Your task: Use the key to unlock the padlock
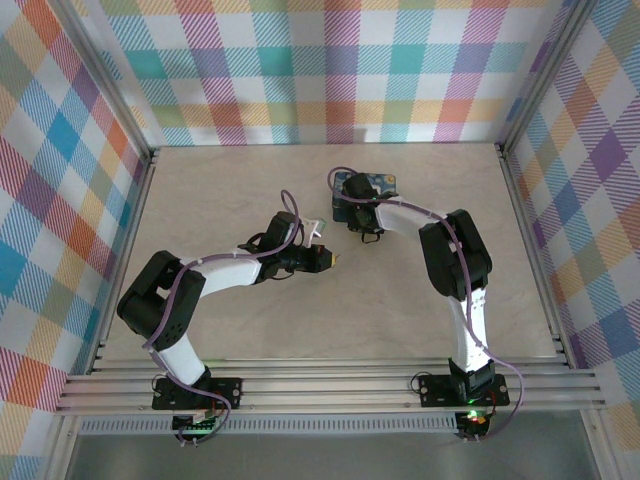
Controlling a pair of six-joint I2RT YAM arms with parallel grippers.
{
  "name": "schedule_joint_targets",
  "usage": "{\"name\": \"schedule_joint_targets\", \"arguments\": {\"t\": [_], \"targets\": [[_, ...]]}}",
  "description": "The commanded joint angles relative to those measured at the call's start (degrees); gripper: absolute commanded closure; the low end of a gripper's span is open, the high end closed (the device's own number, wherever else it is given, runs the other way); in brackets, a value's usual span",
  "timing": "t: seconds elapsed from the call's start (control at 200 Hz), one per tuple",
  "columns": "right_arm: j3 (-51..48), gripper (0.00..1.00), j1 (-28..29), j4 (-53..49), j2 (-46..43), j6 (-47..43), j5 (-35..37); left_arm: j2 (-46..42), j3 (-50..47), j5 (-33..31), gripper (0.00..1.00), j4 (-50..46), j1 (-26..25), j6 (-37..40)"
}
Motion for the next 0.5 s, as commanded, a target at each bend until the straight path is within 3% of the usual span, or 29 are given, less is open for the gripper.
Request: {"name": "schedule_joint_targets", "arguments": {"t": [0.0,0.23,0.495], "targets": [[0.75,0.72,-0.66,0.69,0.96,-1.21,-0.88,-1.16,0.90,0.22,1.00,-0.90,0.29,1.70],[-0.78,0.87,-1.40,-0.14,-1.90,-3.34,-2.01,-1.83,0.04,-0.40,1.00,0.47,0.29,2.41],[-1.02,1.00,-3.30,-8.10,-7.16,-4.55,-10.31,-2.64,-1.20,-2.53,1.00,8.49,-0.14,3.22]]}}
